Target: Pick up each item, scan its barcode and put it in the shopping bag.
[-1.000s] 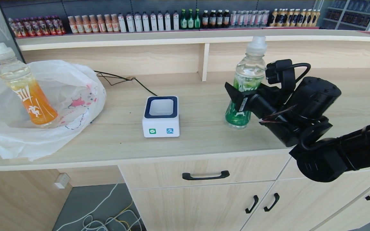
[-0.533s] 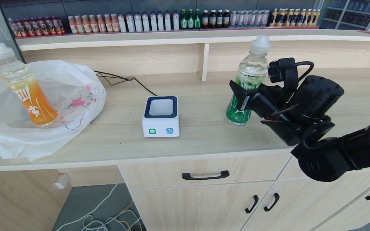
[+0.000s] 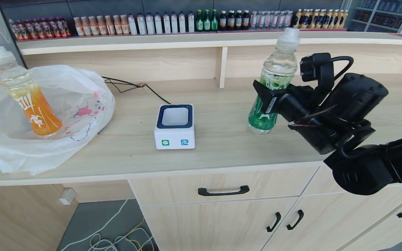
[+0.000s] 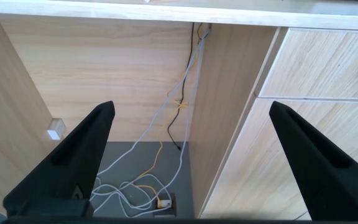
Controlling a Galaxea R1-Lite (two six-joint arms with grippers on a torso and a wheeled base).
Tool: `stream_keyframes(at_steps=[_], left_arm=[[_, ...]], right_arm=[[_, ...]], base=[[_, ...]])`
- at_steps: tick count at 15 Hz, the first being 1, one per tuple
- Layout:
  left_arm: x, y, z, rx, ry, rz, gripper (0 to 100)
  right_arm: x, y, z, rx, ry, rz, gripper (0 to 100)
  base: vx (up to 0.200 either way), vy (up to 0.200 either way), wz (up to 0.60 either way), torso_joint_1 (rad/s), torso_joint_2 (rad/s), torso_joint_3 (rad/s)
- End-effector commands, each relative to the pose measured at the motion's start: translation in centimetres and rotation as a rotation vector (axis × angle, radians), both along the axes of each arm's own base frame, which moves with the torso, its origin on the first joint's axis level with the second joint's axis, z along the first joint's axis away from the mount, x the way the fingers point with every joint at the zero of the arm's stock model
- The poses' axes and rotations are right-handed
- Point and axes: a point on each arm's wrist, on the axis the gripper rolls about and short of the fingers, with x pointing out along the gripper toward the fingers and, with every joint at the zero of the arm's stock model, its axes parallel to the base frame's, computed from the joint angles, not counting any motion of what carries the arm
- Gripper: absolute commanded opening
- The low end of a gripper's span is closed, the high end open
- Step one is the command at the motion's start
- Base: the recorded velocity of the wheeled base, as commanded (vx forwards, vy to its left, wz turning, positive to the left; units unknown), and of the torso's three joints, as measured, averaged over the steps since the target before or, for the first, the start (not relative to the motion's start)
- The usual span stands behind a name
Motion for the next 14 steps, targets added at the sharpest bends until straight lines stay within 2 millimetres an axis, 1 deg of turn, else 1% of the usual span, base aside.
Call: stream_keyframes(at_steps=[1, 2, 4, 5, 6, 7, 8, 9, 11, 12, 14], left_arm=[[0.0, 0.0, 0.0, 0.001, 0.0, 0.001, 100], [0.0, 0.0, 0.0, 0.002, 0.0, 0.001, 100], [0.0, 0.0, 0.0, 0.002, 0.0, 0.001, 100], [0.0, 0.0, 0.0, 0.002, 0.0, 0.001, 100], [0.0, 0.0, 0.0, 0.001, 0.0, 0.001, 100], [0.0, 0.0, 0.0, 0.001, 0.0, 0.001, 100], [0.0, 0.0, 0.0, 0.001, 0.0, 0.001, 100], [0.0, 0.0, 0.0, 0.001, 0.0, 0.001, 100], [0.0, 0.0, 0.0, 0.001, 0.0, 0.001, 100], [0.0, 0.0, 0.0, 0.001, 0.0, 0.001, 100], [0.0, 0.0, 0.0, 0.001, 0.0, 0.001, 100]], right_arm=[[-1.1, -0.5, 1.7, 0.013, -0.032, 0.003, 0], [-1.9, -0.8, 2.8, 0.017, -0.037, 0.006, 0], [-3.2, -1.0, 4.3, 0.025, -0.056, 0.02, 0], [-3.7, -0.8, 4.6, 0.026, -0.057, 0.03, 0], [-5.4, -0.5, 4.9, 0.03, -0.06, 0.057, 0], [-6.6, -0.5, 4.9, 0.026, -0.056, 0.067, 0], [-7.1, -0.5, 4.9, 0.022, -0.057, 0.069, 0], [-9.0, -0.7, 4.7, 0.01, -0.051, 0.079, 0], [-11.4, -1.3, 3.5, 0.003, -0.013, 0.082, 0], [-12.7, -1.6, 2.3, -0.012, 0.018, 0.097, 0], [-14.5, -2.6, 0.3, -0.033, 0.047, 0.111, 0]], base=[[0.0, 0.0, 0.0, 0.0, 0.0, 0.0], [0.0, 0.0, 0.0, 0.0, 0.0, 0.0], [0.0, 0.0, 0.0, 0.0, 0.0, 0.0], [0.0, 0.0, 0.0, 0.0, 0.0, 0.0], [0.0, 0.0, 0.0, 0.0, 0.0, 0.0], [0.0, 0.0, 0.0, 0.0, 0.0, 0.0], [0.0, 0.0, 0.0, 0.0, 0.0, 0.0], [0.0, 0.0, 0.0, 0.0, 0.0, 0.0], [0.0, 0.0, 0.0, 0.0, 0.0, 0.0], [0.0, 0.0, 0.0, 0.0, 0.0, 0.0], [0.0, 0.0, 0.0, 0.0, 0.0, 0.0]])
